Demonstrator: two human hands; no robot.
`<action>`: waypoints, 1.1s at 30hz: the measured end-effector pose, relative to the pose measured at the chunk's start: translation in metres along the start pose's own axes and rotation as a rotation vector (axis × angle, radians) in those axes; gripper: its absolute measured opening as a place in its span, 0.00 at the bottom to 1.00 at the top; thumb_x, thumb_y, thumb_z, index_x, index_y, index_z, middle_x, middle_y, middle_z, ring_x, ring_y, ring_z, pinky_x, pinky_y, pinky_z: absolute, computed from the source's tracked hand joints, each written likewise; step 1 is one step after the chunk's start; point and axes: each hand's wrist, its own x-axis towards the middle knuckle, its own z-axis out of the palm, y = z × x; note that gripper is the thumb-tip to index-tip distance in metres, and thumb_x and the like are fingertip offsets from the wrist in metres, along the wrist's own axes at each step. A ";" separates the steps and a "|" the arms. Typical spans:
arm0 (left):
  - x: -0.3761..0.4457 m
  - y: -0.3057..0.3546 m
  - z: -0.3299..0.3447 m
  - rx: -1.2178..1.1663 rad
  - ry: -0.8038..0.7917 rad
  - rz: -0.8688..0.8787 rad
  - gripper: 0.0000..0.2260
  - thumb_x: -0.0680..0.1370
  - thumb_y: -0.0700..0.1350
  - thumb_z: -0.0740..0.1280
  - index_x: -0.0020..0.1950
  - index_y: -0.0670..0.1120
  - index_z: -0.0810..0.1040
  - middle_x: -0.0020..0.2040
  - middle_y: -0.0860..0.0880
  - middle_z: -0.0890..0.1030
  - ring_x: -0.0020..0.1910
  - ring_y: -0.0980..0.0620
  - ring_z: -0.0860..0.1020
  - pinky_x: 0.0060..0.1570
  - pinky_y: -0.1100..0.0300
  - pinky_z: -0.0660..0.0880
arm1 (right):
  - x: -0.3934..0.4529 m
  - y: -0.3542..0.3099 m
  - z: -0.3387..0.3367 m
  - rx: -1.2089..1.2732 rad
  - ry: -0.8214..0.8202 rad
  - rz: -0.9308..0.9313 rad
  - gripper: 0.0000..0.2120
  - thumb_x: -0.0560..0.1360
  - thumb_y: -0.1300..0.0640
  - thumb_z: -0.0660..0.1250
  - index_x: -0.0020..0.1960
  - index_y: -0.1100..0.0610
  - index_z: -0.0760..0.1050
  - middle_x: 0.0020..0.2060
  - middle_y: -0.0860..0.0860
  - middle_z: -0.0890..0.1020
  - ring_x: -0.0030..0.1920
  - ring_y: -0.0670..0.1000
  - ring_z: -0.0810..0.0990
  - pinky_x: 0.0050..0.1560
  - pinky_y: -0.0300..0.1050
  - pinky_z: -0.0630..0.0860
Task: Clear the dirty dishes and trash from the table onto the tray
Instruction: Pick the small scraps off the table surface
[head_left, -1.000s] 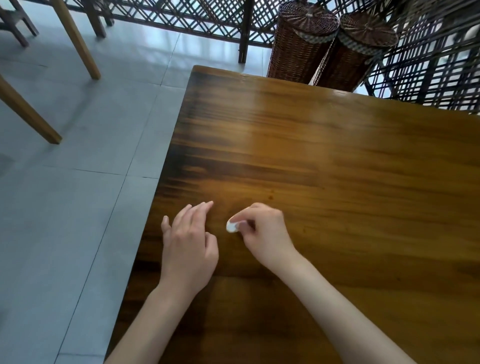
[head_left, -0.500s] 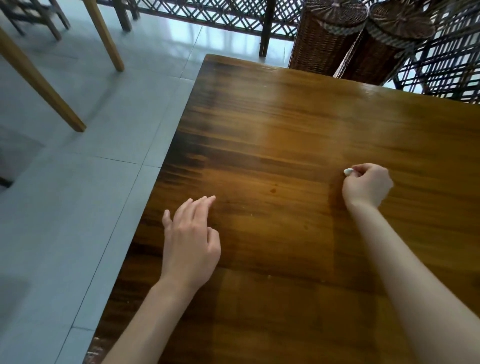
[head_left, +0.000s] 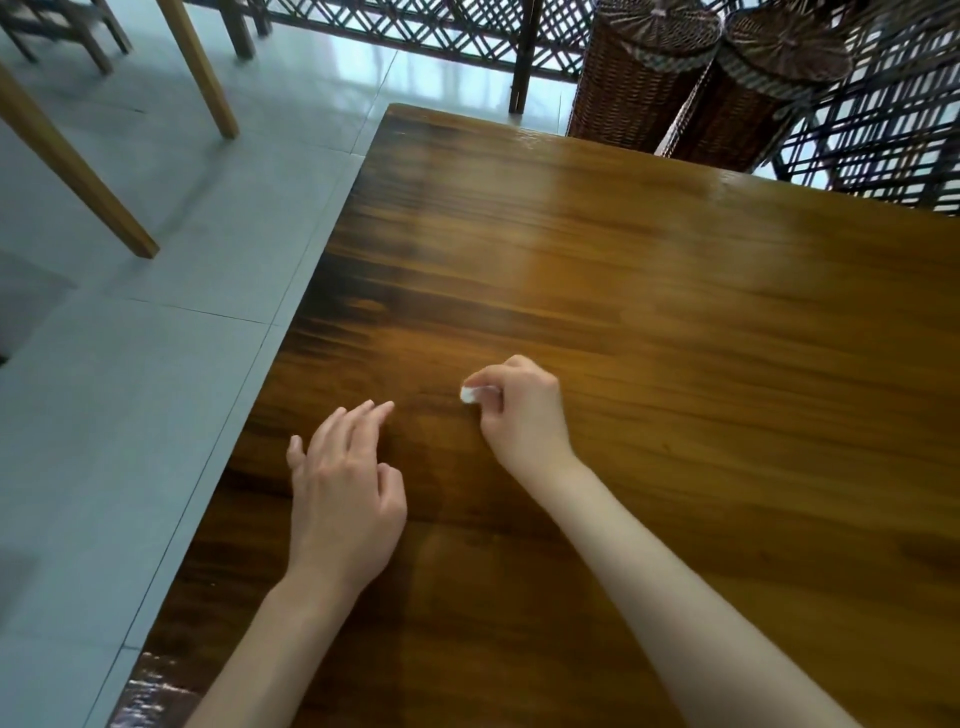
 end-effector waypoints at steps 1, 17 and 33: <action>-0.002 0.000 0.001 0.006 -0.002 0.000 0.21 0.75 0.38 0.65 0.67 0.47 0.72 0.68 0.46 0.73 0.70 0.46 0.67 0.70 0.41 0.52 | -0.009 -0.003 0.001 0.003 -0.025 -0.037 0.09 0.75 0.63 0.65 0.51 0.57 0.82 0.45 0.52 0.80 0.45 0.48 0.78 0.48 0.37 0.75; -0.017 0.009 0.003 0.031 -0.002 0.010 0.22 0.76 0.41 0.64 0.69 0.49 0.70 0.71 0.48 0.69 0.72 0.47 0.62 0.70 0.44 0.46 | -0.027 0.092 -0.084 -0.153 0.383 0.343 0.06 0.74 0.65 0.65 0.48 0.59 0.80 0.44 0.56 0.81 0.46 0.54 0.78 0.45 0.41 0.71; -0.033 0.005 -0.009 0.010 0.021 -0.026 0.21 0.76 0.40 0.64 0.69 0.49 0.70 0.71 0.48 0.69 0.72 0.47 0.62 0.70 0.45 0.45 | -0.066 0.015 -0.017 -0.124 0.184 0.253 0.08 0.76 0.61 0.64 0.51 0.59 0.80 0.43 0.53 0.80 0.41 0.49 0.77 0.39 0.32 0.68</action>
